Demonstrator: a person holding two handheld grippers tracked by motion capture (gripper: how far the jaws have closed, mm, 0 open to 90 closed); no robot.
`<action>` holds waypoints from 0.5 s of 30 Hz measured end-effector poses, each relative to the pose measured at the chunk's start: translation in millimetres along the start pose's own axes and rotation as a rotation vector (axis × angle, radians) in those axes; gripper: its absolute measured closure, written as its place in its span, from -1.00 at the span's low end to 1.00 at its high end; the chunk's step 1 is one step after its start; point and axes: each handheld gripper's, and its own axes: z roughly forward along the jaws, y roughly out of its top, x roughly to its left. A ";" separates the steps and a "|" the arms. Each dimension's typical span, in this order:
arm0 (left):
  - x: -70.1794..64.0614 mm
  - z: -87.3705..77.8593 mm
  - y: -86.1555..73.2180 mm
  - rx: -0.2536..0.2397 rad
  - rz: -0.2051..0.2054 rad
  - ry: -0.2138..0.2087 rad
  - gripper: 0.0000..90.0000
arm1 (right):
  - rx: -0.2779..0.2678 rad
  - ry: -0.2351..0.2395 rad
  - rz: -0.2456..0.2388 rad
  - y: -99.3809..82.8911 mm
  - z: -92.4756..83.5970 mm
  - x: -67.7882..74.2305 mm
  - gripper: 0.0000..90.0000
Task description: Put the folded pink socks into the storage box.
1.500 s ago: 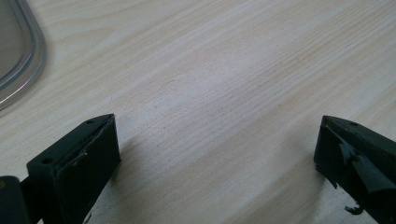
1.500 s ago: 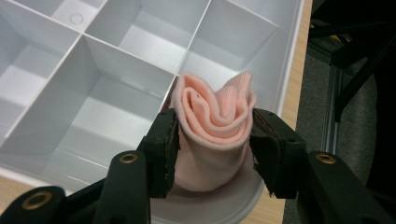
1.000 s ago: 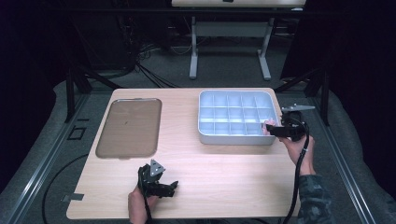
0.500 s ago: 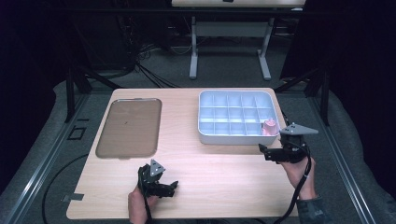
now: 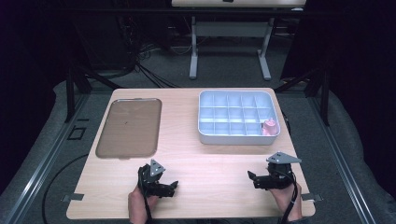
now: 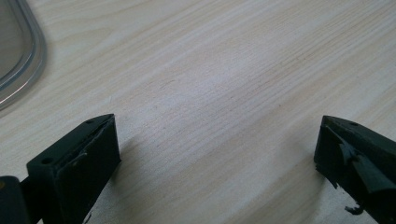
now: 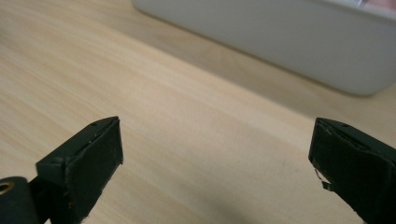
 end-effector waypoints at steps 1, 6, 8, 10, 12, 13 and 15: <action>0.1 0.0 0.0 0.000 0.001 0.001 -1.00 | 0.007 0.001 0.001 -5.6 3.5 1.2 -0.95; 0.0 0.0 0.0 0.000 0.000 0.000 -1.00 | 0.025 -0.009 0.005 -27.9 16.3 4.4 -0.98; -0.1 0.0 0.0 0.000 0.000 0.001 -1.00 | 0.031 -0.025 0.000 -33.2 20.2 6.0 -1.00; 0.1 0.0 0.1 0.000 0.003 0.001 -1.00 | 0.029 -0.048 -0.006 -37.6 22.8 6.4 -1.00; 0.1 0.0 0.1 0.000 0.002 0.001 -1.00 | 0.024 -0.072 -0.012 -40.8 24.6 7.5 -1.00; 0.0 0.1 0.0 -0.001 -0.001 0.000 -1.00 | 0.019 -0.082 -0.021 -40.8 24.1 8.9 -1.00; -0.1 0.1 0.0 0.000 -0.001 0.000 -1.00 | 0.023 -0.092 -0.027 -40.5 25.1 9.2 -1.00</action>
